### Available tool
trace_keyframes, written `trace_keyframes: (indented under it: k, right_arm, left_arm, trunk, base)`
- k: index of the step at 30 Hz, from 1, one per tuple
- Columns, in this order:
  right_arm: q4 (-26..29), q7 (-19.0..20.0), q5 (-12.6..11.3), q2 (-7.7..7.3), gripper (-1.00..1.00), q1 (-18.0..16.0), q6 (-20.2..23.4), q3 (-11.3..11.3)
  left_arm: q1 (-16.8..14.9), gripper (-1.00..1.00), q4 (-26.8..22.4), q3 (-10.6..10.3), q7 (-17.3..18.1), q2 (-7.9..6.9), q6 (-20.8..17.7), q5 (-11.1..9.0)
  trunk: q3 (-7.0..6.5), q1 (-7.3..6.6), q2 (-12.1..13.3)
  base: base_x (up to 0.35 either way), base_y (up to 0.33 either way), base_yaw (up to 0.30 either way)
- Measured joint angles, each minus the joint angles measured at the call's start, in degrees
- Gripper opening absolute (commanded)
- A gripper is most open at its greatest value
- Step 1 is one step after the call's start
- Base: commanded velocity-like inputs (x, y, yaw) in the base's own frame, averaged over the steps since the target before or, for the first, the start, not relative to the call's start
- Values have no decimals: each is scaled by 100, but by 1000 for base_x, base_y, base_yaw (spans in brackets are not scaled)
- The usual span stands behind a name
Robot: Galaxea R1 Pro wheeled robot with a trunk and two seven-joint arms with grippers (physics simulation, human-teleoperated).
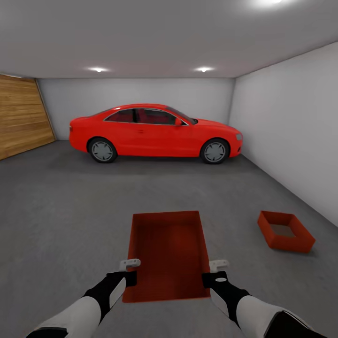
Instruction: Move the two storage containers from the living room to the garage. In the garage, place one container on the floor and stack the other container on top of it (either order is fine).
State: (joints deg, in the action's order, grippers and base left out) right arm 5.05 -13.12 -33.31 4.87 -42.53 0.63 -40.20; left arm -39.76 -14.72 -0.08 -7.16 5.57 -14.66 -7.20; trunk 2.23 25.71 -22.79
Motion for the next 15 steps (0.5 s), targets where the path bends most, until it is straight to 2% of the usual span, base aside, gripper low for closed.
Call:
trace_keyframes:
  k: [15]
  right_arm:
    - [7, -7, 10, 2, -100, 0, -3, 7]
  left_arm:
    - [0, -100, -5, -1, 9, -7, 4, 0]
  trunk:
    - [0, 0, 0]
  base:
    - [323, 0, 0]
